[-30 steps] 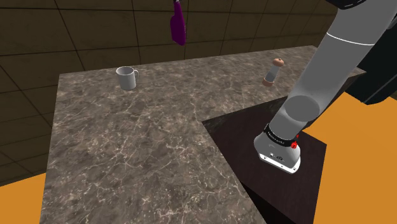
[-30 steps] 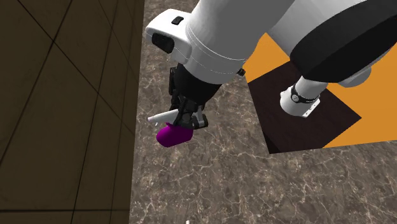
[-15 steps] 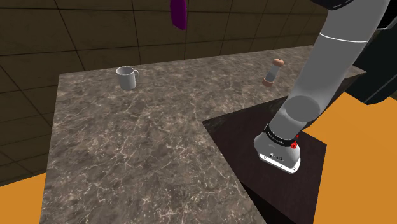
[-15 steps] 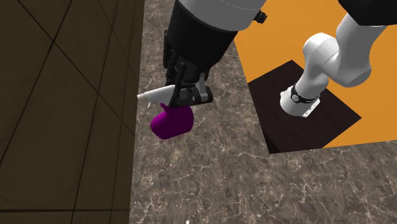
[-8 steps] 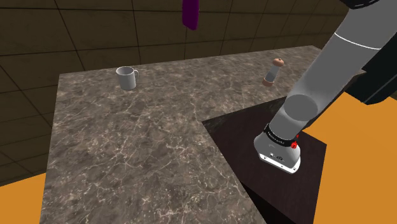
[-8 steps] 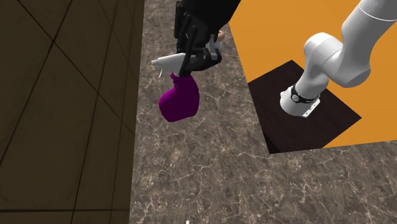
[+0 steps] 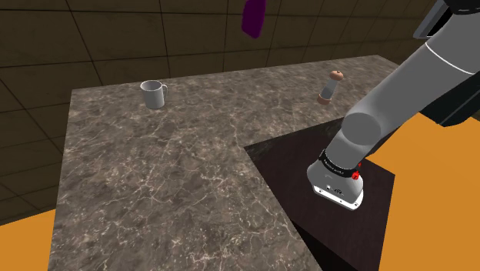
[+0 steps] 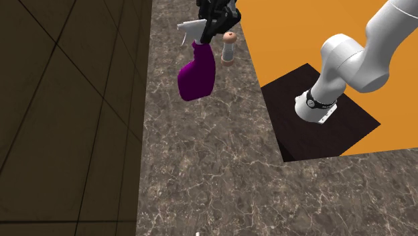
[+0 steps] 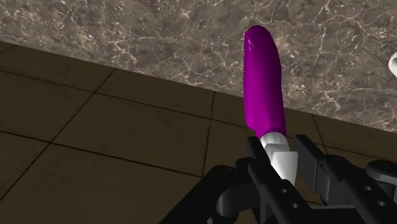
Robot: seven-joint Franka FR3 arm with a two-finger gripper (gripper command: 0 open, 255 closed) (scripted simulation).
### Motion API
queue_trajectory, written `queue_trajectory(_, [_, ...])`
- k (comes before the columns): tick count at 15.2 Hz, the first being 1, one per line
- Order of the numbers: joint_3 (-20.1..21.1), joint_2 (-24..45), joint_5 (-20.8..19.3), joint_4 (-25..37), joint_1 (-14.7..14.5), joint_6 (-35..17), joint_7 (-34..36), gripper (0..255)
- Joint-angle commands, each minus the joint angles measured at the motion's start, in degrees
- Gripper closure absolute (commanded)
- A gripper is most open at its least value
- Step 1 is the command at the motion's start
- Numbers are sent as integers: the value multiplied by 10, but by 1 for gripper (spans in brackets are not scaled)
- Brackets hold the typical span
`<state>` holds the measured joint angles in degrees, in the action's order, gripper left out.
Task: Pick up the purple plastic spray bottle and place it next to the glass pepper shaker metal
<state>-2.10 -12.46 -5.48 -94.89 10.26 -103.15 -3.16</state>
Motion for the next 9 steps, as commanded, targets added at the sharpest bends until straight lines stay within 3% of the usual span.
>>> queue_trajectory(1, [-15, -24, 4, -23, 8, -1, -24, 255])
queue_trajectory(9, [-85, -97, 9, -87, 38, 0, -123, 255])
